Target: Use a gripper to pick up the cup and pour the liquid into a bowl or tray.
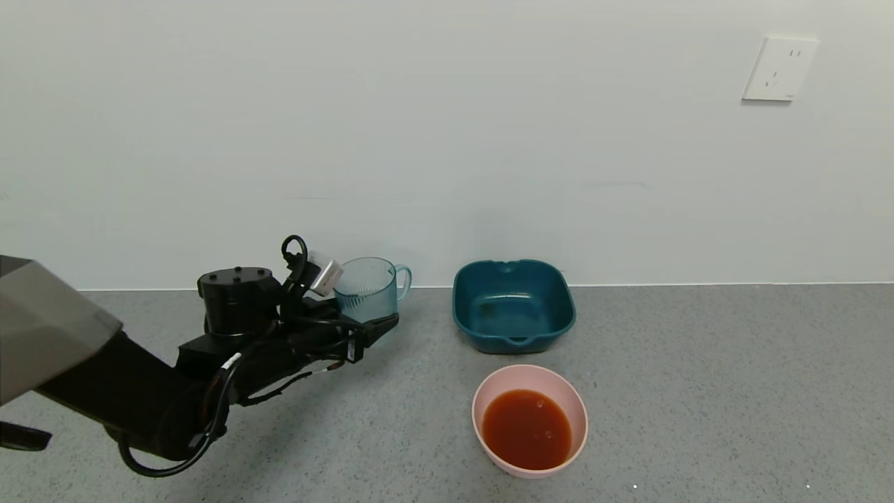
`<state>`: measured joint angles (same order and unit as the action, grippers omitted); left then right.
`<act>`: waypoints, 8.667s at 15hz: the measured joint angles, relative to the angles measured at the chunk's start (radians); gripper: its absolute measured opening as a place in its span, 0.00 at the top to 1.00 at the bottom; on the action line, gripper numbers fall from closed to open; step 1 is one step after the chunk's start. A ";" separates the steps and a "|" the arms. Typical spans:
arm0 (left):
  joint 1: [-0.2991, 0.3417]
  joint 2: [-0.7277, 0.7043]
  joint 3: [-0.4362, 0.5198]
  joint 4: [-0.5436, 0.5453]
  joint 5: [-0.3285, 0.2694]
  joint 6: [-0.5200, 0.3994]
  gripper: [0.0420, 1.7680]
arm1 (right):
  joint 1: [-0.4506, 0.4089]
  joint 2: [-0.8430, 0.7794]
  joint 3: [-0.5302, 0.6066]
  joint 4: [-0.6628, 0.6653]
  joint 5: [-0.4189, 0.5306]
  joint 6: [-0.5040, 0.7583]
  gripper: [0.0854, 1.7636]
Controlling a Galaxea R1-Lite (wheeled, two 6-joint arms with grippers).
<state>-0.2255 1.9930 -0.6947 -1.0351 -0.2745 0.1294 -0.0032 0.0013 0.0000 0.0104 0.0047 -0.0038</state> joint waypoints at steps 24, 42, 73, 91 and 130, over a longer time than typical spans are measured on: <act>0.019 0.368 -0.309 -0.069 0.009 -0.090 0.29 | 0.000 0.000 0.000 0.000 0.000 0.000 0.03; 0.010 0.428 -0.267 -0.198 0.013 -0.085 0.30 | 0.000 0.000 0.000 0.000 0.000 0.000 0.03; 0.003 -0.066 -0.300 0.356 0.094 -0.083 0.04 | 0.000 0.000 0.000 0.000 0.000 0.000 0.03; 0.063 -0.955 -0.242 1.102 0.378 -0.087 0.03 | 0.000 0.000 0.000 0.000 -0.001 0.000 0.03; 0.226 -1.993 0.662 0.974 0.320 -0.075 0.03 | 0.000 0.000 0.000 0.000 0.000 0.000 0.03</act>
<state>0.0000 0.0004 -0.0330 -0.0606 0.0455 0.0543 -0.0032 0.0013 0.0000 0.0109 0.0047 -0.0038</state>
